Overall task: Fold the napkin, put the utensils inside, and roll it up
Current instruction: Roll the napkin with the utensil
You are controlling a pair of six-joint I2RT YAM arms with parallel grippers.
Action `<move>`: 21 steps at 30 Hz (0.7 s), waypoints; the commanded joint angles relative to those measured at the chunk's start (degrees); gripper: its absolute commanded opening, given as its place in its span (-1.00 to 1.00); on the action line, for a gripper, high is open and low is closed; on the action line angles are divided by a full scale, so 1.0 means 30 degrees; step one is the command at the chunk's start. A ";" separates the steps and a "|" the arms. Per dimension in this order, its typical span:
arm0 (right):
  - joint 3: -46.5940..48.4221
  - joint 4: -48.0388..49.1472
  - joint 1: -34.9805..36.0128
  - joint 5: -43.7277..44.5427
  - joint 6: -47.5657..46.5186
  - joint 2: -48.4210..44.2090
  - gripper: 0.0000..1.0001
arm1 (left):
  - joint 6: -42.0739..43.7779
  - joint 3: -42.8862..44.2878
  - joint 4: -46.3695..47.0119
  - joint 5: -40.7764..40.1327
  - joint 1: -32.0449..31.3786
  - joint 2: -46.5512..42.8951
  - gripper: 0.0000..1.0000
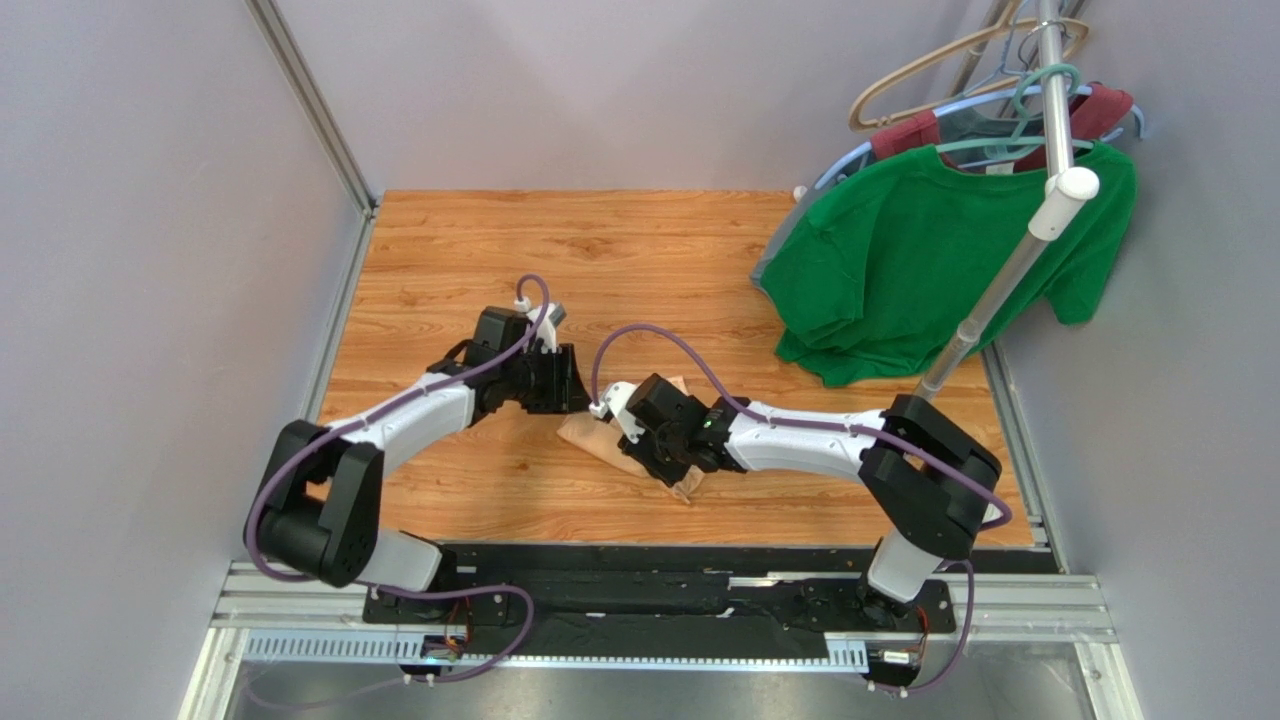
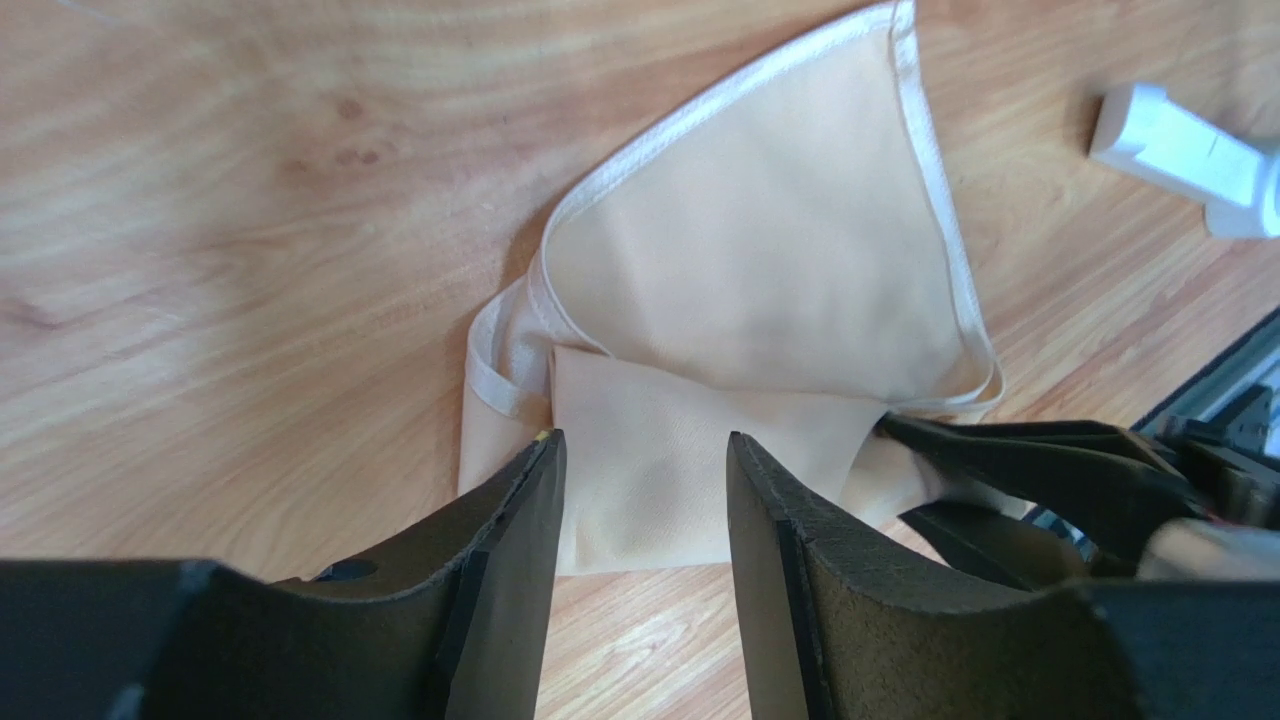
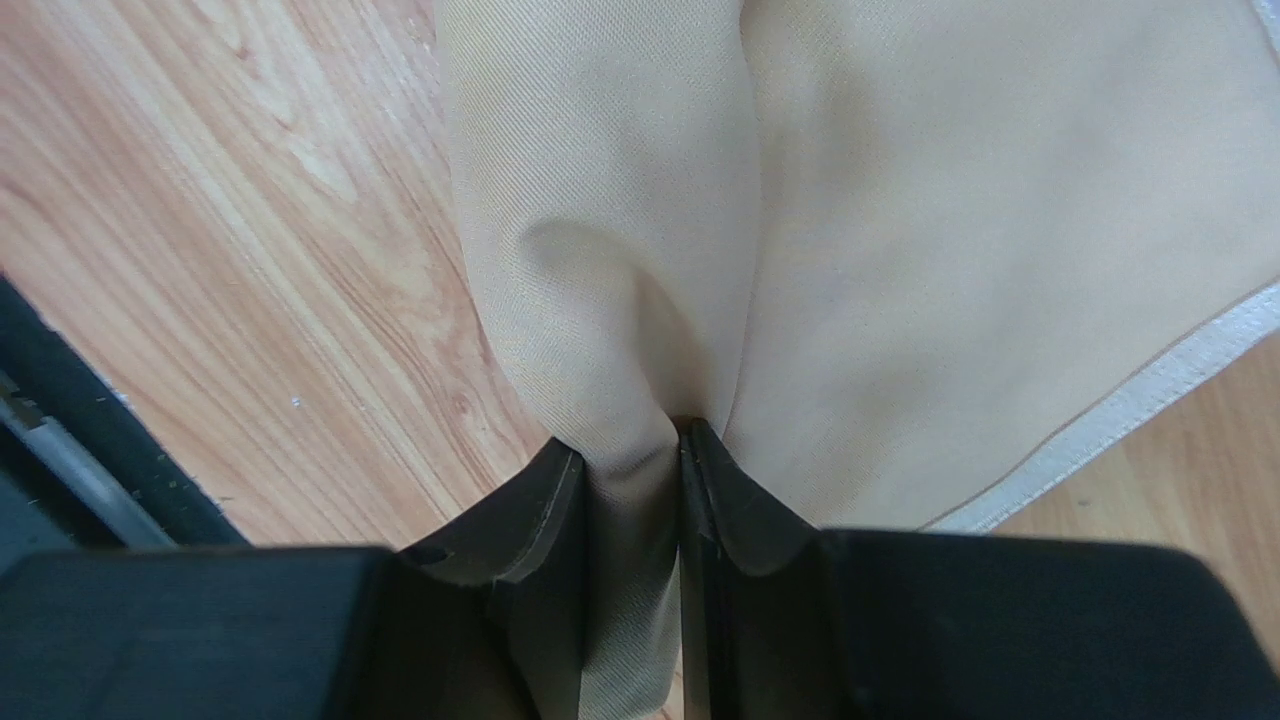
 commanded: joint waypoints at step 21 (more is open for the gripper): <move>-0.1058 0.0240 -0.5298 -1.2321 0.0964 0.4032 -0.72 | -0.0596 -0.7362 0.7067 -0.2605 0.0334 -0.8580 0.07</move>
